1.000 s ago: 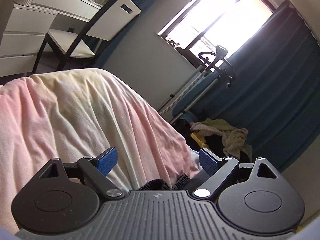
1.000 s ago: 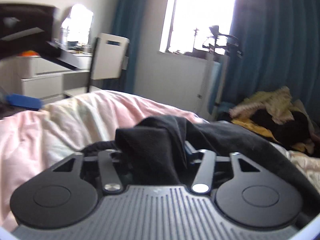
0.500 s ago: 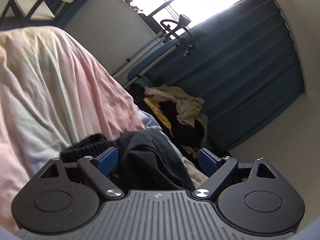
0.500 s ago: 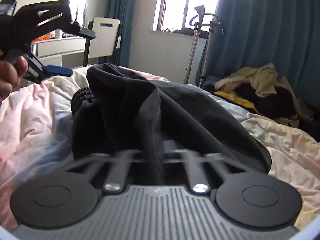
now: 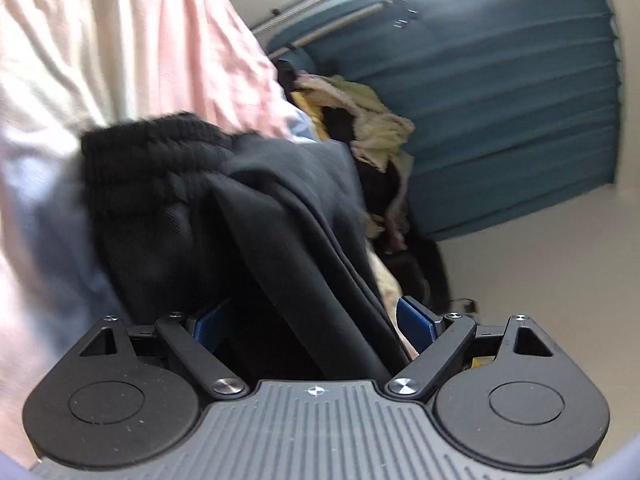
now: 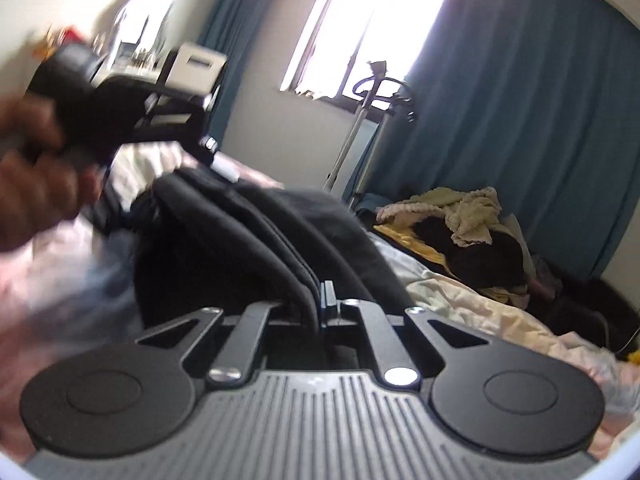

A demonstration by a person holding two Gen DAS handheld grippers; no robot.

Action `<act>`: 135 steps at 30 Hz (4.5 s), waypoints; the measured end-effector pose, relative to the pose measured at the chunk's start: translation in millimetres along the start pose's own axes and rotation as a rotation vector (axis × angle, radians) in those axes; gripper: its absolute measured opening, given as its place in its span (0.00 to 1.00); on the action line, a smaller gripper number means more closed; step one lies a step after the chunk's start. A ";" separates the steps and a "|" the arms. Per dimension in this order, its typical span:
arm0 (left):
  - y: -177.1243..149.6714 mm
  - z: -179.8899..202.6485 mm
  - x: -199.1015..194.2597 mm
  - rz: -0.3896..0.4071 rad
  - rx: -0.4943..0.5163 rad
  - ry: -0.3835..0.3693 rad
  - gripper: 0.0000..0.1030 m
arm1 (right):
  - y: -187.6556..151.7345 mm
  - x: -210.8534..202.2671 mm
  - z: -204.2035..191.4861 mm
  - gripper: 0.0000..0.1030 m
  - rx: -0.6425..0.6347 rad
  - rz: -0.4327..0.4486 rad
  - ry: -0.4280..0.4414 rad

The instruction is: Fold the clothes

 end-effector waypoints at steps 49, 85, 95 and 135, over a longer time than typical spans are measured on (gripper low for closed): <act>28.9 -34.1 -65.2 0.241 0.078 0.390 0.80 | -36.3 32.2 -9.4 0.31 0.172 -0.158 0.159; 37.6 -99.3 -22.2 0.178 -0.236 0.253 0.92 | -122.3 120.4 133.4 0.81 1.308 -0.141 0.272; 49.5 -95.9 -6.4 0.252 -0.101 0.359 0.80 | -106.2 158.9 101.1 0.61 1.063 -0.182 0.240; -252.0 226.8 261.7 -0.243 0.268 -0.184 0.46 | -179.7 -232.0 446.3 0.16 1.015 0.193 -0.434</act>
Point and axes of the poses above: each gripper's, at about its wrist camera, not at the fingertips, and x roughly the way its jaws point, z to its right, y to its top, the point moved 10 cm from there along x, roughly the way its jaws point, and after that the axes turned 4 degrees about -z, right-handed, at the moved point
